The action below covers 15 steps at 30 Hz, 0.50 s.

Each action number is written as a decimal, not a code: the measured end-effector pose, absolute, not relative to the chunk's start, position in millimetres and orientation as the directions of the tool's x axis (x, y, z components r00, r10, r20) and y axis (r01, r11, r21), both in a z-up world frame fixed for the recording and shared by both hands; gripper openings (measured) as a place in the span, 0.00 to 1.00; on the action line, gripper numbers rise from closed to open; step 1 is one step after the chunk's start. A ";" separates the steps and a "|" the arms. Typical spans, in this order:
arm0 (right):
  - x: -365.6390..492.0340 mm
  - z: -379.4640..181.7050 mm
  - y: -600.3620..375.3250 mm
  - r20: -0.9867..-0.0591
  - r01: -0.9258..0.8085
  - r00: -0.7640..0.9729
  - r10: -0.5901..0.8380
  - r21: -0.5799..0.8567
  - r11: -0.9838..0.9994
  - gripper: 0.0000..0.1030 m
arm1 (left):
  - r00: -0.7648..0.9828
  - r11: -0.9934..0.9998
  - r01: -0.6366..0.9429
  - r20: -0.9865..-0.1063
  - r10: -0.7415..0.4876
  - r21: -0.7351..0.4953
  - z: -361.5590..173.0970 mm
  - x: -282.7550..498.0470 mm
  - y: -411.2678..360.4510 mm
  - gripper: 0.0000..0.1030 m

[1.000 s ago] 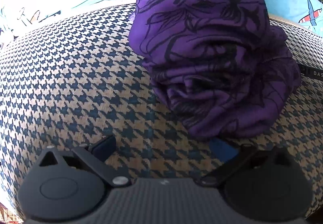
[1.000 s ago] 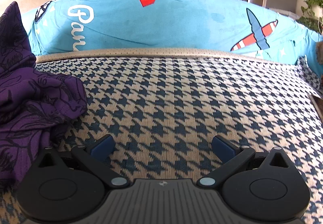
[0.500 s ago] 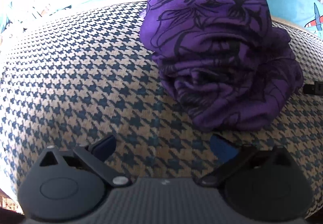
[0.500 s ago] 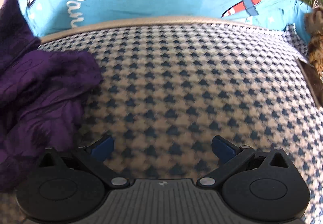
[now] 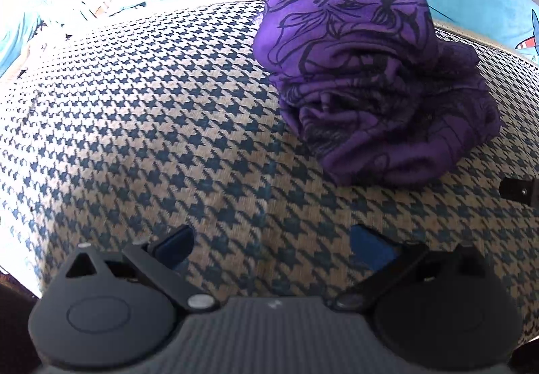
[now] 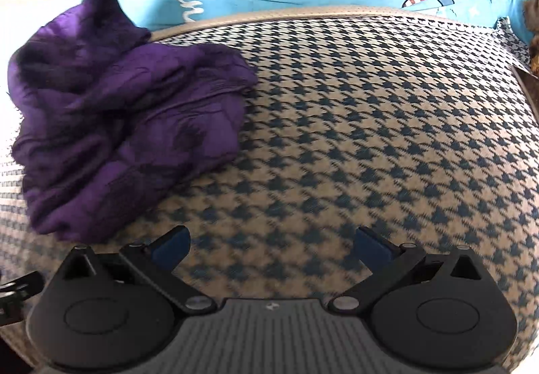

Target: Fold clothes

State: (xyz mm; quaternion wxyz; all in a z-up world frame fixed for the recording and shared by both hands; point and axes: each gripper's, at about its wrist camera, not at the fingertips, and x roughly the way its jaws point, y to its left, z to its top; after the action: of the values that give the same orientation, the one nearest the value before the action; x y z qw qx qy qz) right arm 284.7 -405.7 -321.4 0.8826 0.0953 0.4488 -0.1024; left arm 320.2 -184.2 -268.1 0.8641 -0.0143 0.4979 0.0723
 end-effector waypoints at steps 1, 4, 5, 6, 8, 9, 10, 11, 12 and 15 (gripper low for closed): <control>281.5 -319.4 -402.9 -0.809 0.262 0.581 -0.094 0.077 0.962 1.00 | 0.495 0.989 -0.140 -0.861 0.112 0.048 -270.6 318.1 -190.3 1.00; 274.0 -313.3 -394.0 -0.799 0.240 0.596 -0.083 0.078 0.968 1.00 | 0.501 0.989 -0.140 -0.857 0.118 0.055 -277.1 318.0 -205.6 1.00; 271.4 -311.1 -390.3 -0.795 0.232 0.601 -0.080 0.078 0.969 1.00 | 0.504 0.989 -0.139 -0.855 0.121 0.058 -279.2 320.1 -209.6 1.00; 268.9 -309.3 -387.9 -0.792 0.225 0.605 -0.077 0.077 0.971 1.00 | 0.508 0.989 -0.134 -0.853 0.123 0.063 -282.0 320.5 -214.0 1.00; 264.1 -305.8 -382.8 -0.786 0.210 0.614 -0.072 0.075 0.975 1.00 | 0.516 0.989 -0.130 -0.847 0.127 0.069 -284.8 322.4 -221.0 1.00; 262.5 -303.9 -379.9 -0.785 0.199 0.616 -0.068 0.071 0.977 1.00 | 0.522 0.990 -0.126 -0.843 0.127 0.070 -283.0 314.7 -210.0 1.00; 260.7 -302.2 -377.9 -0.785 0.188 0.616 -0.063 0.068 0.980 1.00 | 0.528 0.990 -0.123 -0.840 0.127 0.072 -281.9 309.1 -202.6 1.00; 258.6 -300.8 -375.5 -0.785 0.174 0.617 -0.055 0.068 0.982 1.00 | 0.532 0.990 -0.120 -0.837 0.128 0.075 -282.8 309.3 -205.3 1.00; 256.1 -299.7 -373.7 -0.784 0.165 0.619 -0.048 0.070 0.984 1.00 | 0.536 0.990 -0.118 -0.834 0.130 0.078 -283.7 309.5 -208.6 1.00; 247.7 -297.6 -368.3 -0.778 0.138 0.628 -0.031 0.073 0.988 1.00 | 0.537 0.991 -0.108 -0.834 0.127 0.082 -285.8 307.3 -208.9 1.00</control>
State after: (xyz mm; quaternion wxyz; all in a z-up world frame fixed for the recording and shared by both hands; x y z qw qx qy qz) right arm 247.7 -368.3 -297.6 0.9000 0.0627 0.4287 -0.0470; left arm 307.3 -208.9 -285.8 0.8766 0.0100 0.4765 0.0671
